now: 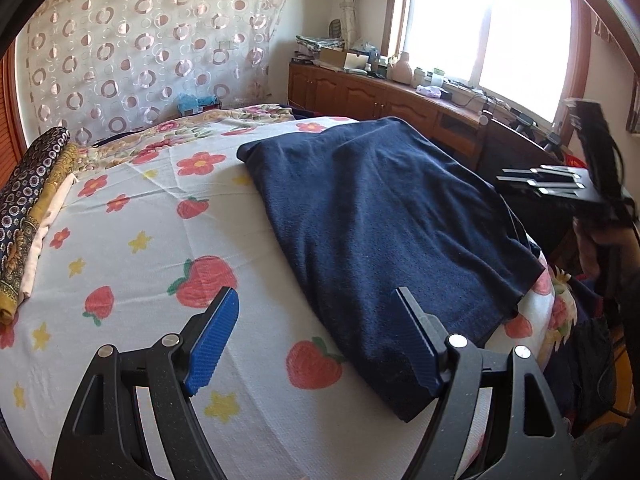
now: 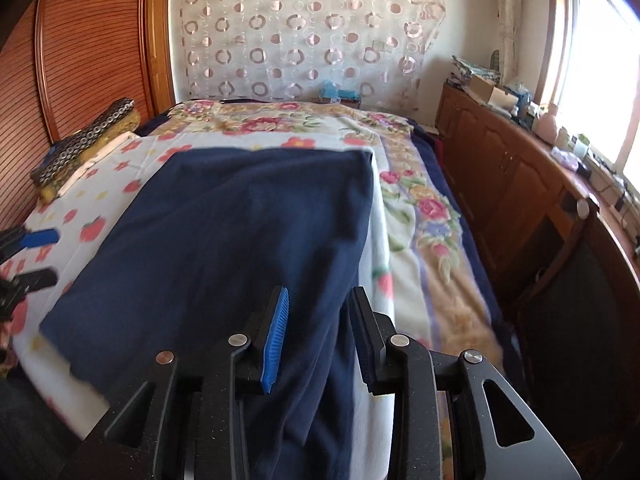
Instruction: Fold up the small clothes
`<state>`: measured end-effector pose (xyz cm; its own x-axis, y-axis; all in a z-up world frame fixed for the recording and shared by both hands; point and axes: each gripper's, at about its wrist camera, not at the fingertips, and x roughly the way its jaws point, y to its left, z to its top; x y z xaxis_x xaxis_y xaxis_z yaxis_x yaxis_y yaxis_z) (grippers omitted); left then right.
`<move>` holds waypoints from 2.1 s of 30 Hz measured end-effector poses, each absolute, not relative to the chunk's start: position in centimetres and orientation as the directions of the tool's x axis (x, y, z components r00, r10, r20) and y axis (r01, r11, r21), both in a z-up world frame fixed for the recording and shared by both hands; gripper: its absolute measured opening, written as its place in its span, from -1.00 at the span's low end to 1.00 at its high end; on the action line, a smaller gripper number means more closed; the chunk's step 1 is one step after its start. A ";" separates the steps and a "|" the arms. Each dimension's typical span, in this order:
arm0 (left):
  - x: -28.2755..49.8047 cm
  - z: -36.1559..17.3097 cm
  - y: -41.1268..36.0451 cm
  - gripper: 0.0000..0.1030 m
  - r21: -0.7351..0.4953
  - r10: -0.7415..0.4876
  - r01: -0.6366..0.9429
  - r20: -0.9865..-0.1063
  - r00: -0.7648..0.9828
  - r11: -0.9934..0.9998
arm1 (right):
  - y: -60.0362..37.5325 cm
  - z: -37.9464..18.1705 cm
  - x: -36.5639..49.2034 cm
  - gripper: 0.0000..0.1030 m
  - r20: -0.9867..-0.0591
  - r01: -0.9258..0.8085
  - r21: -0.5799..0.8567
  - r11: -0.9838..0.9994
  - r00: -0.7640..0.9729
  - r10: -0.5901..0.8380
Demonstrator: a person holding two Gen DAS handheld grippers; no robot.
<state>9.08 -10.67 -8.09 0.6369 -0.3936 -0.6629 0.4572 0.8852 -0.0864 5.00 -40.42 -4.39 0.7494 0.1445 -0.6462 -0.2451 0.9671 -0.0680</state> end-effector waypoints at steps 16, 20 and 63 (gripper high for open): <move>8.8 -9.3 -12.7 0.53 -0.059 -0.381 0.487 -0.708 0.595 0.871 | -41.7 -5.8 1.0 -0.37 -0.710 -0.263 -0.061 0.963 0.690 0.144; 8.7 -9.5 -13.0 0.53 -0.063 -0.383 0.489 -0.712 0.588 0.870 | -42.1 -5.1 1.2 -0.81 -0.708 -0.312 -0.004 0.950 0.671 0.218; 6.6 -10.3 -12.6 -0.53 -0.225 -0.511 0.554 -0.738 0.440 0.802 | -43.9 -6.1 1.6 -0.25 -0.720 -0.293 0.047 0.955 0.653 0.236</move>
